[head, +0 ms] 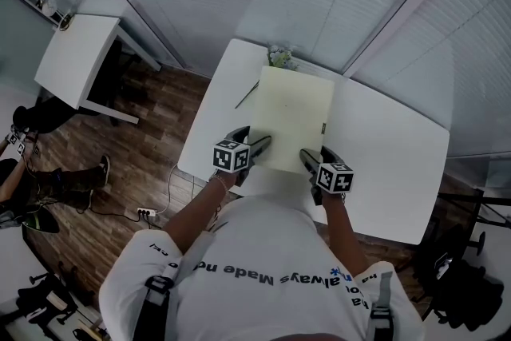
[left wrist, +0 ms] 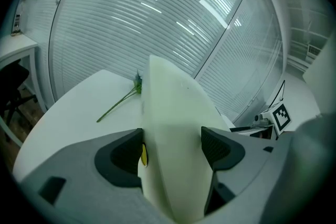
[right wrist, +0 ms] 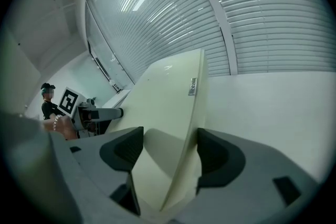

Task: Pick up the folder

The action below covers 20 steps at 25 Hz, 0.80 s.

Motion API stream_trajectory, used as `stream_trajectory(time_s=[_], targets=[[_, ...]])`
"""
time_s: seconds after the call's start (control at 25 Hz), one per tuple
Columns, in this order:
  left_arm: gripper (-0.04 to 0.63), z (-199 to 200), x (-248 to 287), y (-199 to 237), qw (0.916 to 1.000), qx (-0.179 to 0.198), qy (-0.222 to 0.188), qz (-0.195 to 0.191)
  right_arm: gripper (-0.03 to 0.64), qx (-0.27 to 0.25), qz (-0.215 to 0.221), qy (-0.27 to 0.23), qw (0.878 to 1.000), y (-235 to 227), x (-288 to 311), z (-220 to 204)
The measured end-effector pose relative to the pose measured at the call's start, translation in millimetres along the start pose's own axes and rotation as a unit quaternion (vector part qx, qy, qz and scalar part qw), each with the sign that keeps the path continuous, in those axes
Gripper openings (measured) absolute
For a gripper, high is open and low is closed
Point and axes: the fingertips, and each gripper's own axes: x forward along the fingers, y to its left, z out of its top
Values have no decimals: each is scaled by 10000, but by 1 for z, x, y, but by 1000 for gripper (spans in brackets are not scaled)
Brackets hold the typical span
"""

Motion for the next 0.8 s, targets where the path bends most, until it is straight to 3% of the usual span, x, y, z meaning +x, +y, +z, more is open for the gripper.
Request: stream_trajectory(time_s=[0.8], targets=[[334,72,-48,-44,9941,743,-788,31,324,-556,-14,-740,9957,37,-49,64]])
